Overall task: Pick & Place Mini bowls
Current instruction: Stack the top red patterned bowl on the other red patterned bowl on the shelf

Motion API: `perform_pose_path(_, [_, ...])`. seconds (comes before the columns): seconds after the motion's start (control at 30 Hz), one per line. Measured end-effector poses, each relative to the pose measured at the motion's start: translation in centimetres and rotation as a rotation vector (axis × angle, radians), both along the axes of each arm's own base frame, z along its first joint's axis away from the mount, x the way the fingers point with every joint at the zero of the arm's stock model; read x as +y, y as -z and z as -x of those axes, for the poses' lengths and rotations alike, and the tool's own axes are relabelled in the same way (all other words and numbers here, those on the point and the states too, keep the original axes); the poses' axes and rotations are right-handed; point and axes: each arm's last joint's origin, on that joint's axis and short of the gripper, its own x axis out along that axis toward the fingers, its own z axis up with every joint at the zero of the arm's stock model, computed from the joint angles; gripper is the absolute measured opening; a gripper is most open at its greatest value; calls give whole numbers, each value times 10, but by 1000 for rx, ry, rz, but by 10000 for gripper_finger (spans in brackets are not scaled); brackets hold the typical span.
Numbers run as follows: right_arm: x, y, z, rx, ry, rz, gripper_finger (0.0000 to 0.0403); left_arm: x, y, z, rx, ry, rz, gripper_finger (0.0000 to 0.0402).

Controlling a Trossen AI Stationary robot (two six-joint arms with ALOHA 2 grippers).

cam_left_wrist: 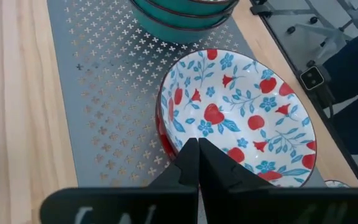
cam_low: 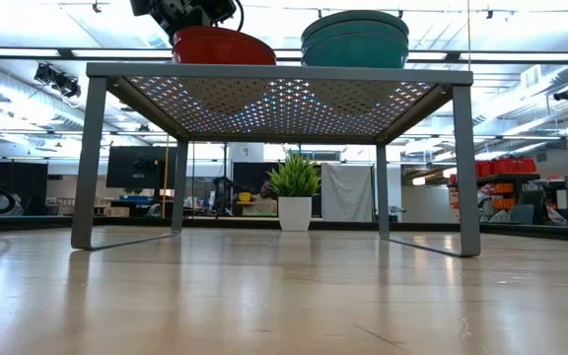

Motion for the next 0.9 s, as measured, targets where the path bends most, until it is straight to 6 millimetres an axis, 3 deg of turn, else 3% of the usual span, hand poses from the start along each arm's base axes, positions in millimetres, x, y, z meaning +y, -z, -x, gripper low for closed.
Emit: perform_pose_path(0.9, [0, 0, 0, -1, 0, 0, 29, -2, 3, 4, 62, -4, 19, 1])
